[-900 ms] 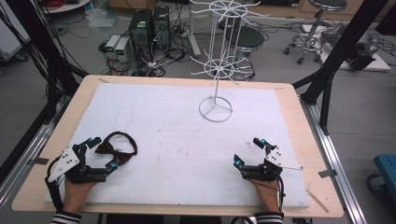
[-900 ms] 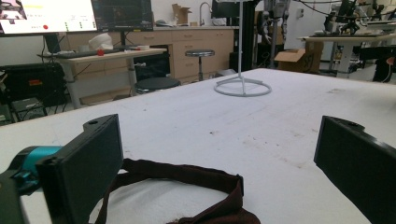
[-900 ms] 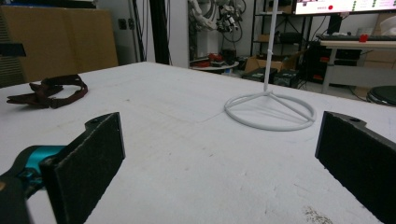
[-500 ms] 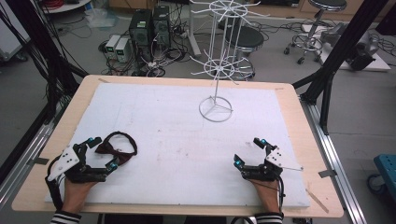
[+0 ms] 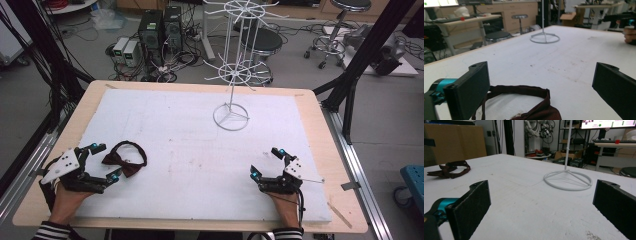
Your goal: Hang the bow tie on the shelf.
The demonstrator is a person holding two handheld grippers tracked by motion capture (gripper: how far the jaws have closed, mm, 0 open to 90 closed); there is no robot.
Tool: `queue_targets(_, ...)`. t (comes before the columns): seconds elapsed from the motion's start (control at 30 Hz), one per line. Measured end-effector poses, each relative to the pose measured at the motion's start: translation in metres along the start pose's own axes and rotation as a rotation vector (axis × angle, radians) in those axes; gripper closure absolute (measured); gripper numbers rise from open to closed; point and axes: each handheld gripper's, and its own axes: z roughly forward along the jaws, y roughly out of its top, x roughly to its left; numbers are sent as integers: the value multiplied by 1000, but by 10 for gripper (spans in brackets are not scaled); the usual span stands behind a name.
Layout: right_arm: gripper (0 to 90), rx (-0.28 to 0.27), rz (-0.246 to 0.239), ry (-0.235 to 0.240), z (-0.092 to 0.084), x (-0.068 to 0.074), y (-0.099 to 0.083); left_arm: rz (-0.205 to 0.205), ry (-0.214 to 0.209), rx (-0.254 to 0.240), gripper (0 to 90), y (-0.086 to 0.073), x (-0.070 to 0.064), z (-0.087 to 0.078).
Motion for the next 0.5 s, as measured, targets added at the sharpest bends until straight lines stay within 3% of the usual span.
queue_targets(0.3, 7, 0, 1, 1, 0, 0, 0, 36, -104, 142, 17, 34, 20, 0)
queue_targets(0.5, 7, -2, -1, -1, 0, -1, 0, 70, -161, 246, 17, 46, 32, 4)
